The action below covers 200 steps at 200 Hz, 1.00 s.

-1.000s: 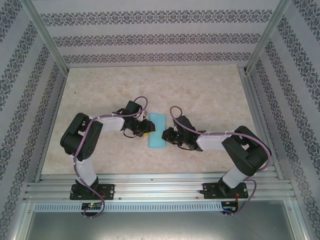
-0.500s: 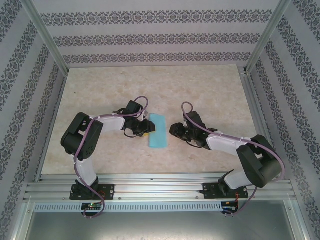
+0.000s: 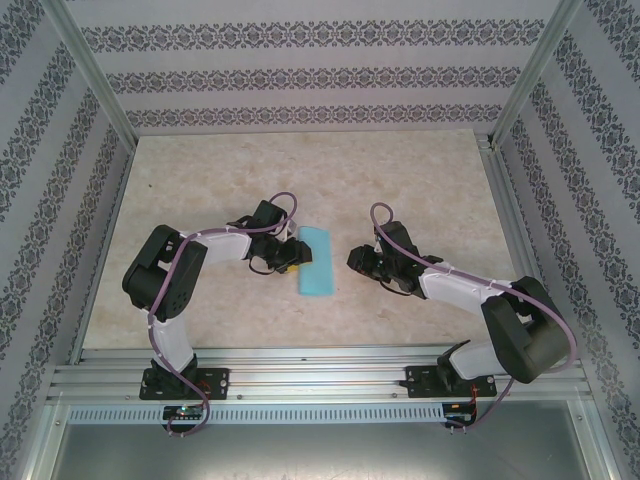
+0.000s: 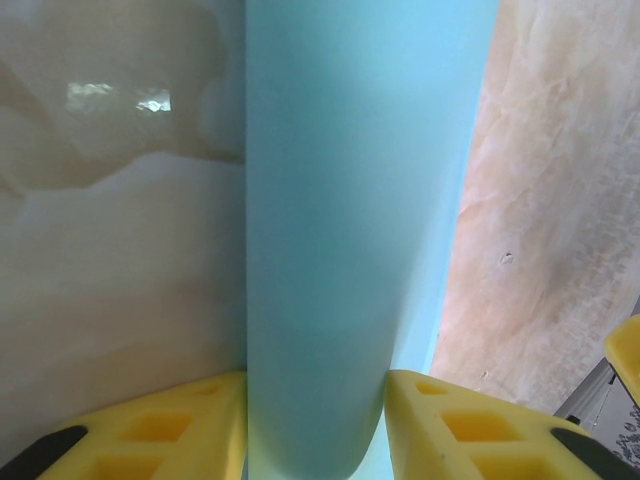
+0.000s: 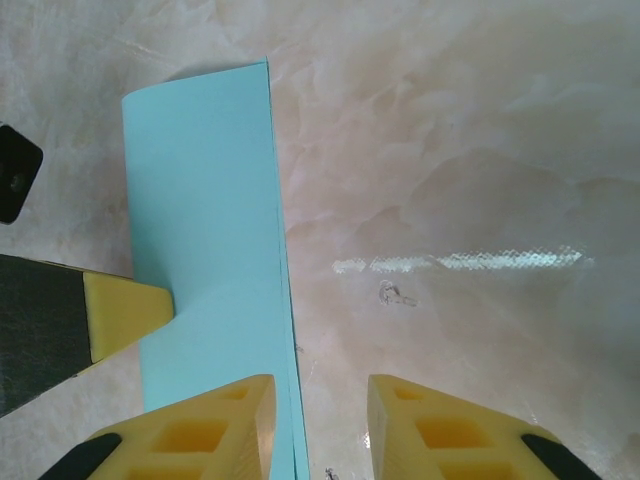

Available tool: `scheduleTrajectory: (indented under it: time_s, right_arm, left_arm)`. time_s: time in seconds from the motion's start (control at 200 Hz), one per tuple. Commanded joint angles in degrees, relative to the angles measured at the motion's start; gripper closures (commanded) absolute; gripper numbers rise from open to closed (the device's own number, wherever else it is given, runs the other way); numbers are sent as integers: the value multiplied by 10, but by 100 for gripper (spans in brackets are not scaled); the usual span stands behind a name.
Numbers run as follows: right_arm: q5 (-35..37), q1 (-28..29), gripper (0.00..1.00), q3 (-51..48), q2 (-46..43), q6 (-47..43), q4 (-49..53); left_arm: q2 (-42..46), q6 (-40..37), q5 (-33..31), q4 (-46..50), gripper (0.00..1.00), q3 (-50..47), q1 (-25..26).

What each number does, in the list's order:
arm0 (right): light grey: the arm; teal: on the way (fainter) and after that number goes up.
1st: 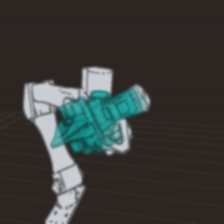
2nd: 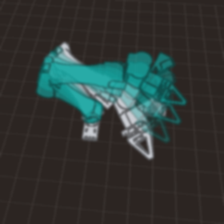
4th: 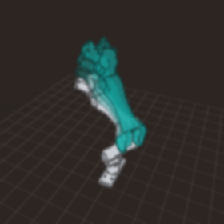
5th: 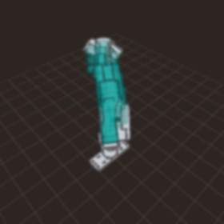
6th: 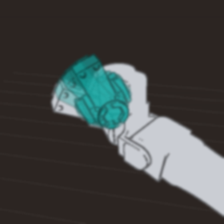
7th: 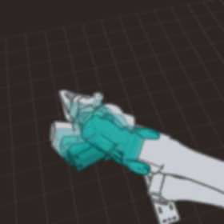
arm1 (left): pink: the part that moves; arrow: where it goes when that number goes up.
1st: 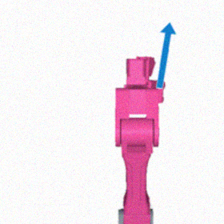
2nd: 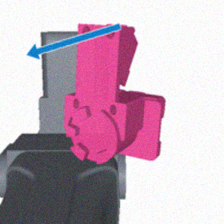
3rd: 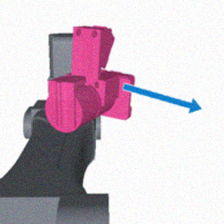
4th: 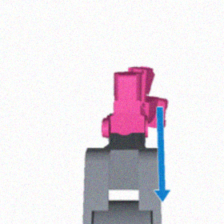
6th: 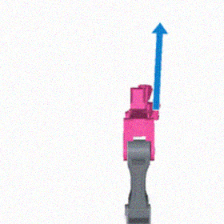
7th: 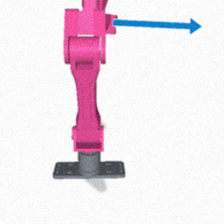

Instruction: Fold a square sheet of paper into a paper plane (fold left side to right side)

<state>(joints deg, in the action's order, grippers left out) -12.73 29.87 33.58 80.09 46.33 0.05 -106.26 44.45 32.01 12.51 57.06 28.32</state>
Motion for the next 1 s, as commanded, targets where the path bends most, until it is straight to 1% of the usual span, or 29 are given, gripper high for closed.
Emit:
scheduleTrajectory:
  time_s: [0.0, 0.689, 0.824, 0.994]
  right_arm:
    - [-3, -1, 71, 0, 0, -12, -5]
    - [-5, -1, 72, -2, 3, -16, -8]
    - [-5, -1, 72, -2, 3, -16, -8]
    - [-7, 0, 72, -1, 3, -16, -8]
  left_arm:
    - [-22, 10, -40, 12, 59, 4, 10]
    - [-41, 13, -53, 27, 58, 12, 13]
    - [-45, 18, -56, 33, 56, 16, 17]
    - [-51, 20, -59, 34, 56, 21, 19]
